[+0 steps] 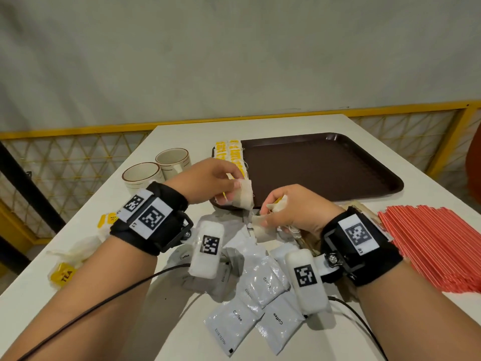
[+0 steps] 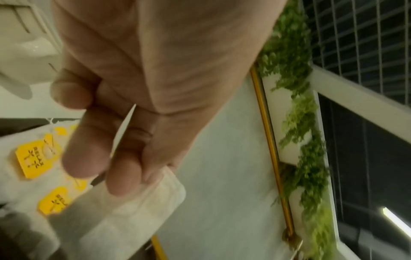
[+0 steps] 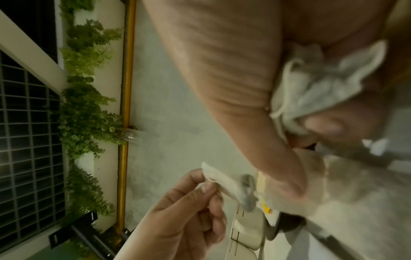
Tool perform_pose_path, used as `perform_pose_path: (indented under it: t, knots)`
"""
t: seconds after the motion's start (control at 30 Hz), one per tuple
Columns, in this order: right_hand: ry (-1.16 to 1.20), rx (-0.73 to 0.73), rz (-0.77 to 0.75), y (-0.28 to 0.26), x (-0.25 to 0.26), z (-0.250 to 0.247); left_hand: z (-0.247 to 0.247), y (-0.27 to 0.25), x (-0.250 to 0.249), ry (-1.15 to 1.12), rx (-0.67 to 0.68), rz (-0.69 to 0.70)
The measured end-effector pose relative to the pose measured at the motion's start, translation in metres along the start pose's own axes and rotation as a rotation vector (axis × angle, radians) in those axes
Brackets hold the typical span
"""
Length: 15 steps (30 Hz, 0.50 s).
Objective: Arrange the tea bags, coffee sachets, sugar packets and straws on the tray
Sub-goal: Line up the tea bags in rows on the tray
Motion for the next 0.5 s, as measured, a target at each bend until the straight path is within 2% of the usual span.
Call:
perform_pose_path:
  t: [0.1,0.17,0.33,0.5]
  knots:
    - [0.006,-0.067,-0.008,0.002,-0.001,-0.002,-0.005,-0.006,0.004,-0.260,-0.079,0.009]
    - [0.081,-0.170,-0.003,0.004,-0.004,-0.008,-0.002,-0.009,0.008,-0.369,-0.084,-0.015]
    - [0.174,-0.443,-0.067,0.006,-0.001,-0.021,0.013,-0.013,0.019,-0.407,-0.094,0.042]
    - [0.158,-0.439,-0.086,0.004,0.002,-0.019,0.015,-0.011,0.028,-0.577,-0.122,0.014]
Point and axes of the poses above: each hand's wrist, its own y-axis towards the middle knuckle, its own z-axis out of the palm, x = y × z, the point moved 4 cm from there along y, towards the middle knuckle, and after that the axes turned 14 degrees about -z, right-handed, at the moved point
